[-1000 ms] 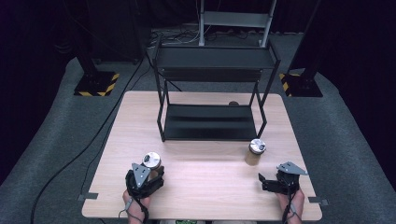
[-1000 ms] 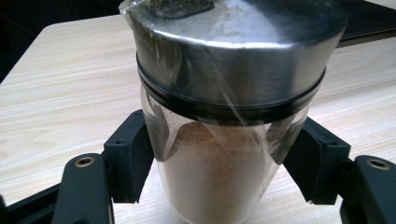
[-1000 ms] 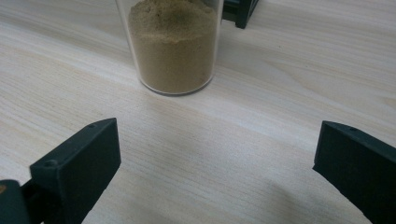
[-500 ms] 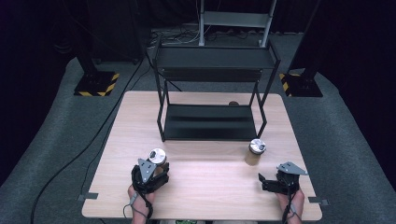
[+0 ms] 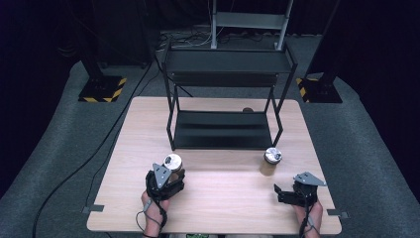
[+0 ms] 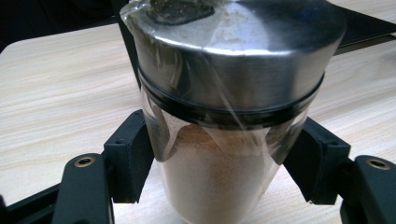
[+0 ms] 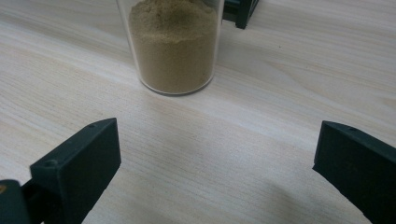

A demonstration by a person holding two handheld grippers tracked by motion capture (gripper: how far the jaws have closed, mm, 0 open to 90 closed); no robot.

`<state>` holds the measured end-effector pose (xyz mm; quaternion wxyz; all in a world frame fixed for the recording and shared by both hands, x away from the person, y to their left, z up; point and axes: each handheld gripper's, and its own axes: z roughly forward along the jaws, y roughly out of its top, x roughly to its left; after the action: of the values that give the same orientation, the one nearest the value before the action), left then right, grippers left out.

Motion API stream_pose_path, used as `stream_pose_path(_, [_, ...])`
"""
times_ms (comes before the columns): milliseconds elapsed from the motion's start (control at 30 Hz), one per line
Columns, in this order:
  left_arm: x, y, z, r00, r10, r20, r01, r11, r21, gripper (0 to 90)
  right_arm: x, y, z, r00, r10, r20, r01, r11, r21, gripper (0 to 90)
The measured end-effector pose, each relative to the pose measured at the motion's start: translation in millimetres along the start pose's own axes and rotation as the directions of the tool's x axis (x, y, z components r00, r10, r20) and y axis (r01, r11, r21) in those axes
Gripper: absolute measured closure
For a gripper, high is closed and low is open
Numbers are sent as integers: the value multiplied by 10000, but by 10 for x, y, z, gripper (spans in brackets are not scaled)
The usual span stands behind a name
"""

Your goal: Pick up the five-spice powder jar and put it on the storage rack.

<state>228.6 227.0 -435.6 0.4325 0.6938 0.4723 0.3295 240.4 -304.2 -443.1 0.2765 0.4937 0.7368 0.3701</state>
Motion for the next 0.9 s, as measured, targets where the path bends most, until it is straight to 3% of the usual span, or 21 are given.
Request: stream_pose_path(900, [4, 213, 287, 9994, 72, 348, -75, 9999, 88, 308, 2, -1, -2, 10000, -7, 0, 7, 10000, 0, 0])
